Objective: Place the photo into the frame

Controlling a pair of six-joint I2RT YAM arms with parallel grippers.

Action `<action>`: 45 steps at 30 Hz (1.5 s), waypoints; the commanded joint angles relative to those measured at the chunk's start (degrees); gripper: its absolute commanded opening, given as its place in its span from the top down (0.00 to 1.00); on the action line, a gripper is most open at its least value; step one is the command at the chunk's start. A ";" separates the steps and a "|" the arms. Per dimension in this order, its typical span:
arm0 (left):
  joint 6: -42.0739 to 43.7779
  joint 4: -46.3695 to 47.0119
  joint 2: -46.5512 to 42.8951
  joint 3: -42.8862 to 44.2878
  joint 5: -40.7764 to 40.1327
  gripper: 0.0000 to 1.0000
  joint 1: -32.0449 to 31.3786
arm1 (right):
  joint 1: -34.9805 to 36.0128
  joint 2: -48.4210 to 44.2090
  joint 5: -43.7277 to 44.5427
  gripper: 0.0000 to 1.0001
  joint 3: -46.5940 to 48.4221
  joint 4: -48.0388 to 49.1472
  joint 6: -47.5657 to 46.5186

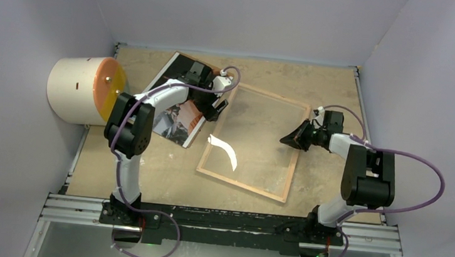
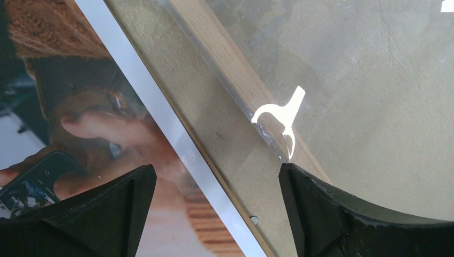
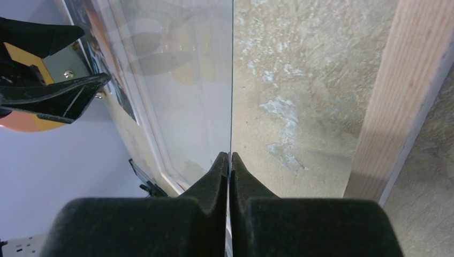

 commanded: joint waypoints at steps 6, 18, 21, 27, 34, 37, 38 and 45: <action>0.11 1.50 1.08 2.57 -0.57 0.09 -0.35 | -0.49 -4.16 1.56 1.00 1.21 -0.41 -1.49; 0.20 1.29 1.25 3.50 -1.35 0.08 -0.35 | -1.60 -6.88 2.61 1.00 0.95 -1.40 -2.84; 0.20 1.24 1.38 3.68 -1.35 0.08 -0.35 | -1.60 -7.87 3.00 1.00 0.40 -1.27 -2.79; 0.30 1.06 1.39 3.52 -1.55 0.08 -0.34 | -1.60 -7.89 2.82 1.00 0.56 -1.12 -2.52; 0.21 1.50 1.80 3.30 -3.56 0.08 -0.60 | -1.60 -9.10 5.69 1.00 0.06 -2.33 -3.86; 0.33 1.59 1.91 3.26 -3.95 0.08 -0.75 | -1.60 -10.47 5.86 1.00 -1.33 -1.50 -3.70; 0.34 1.58 1.91 3.26 -3.98 0.08 -0.79 | -1.60 -10.78 5.86 1.00 -1.76 -1.13 -3.57; 0.42 1.42 1.75 2.99 -4.07 0.08 -0.92 | -1.60 -12.91 6.01 1.00 -3.19 0.48 -2.35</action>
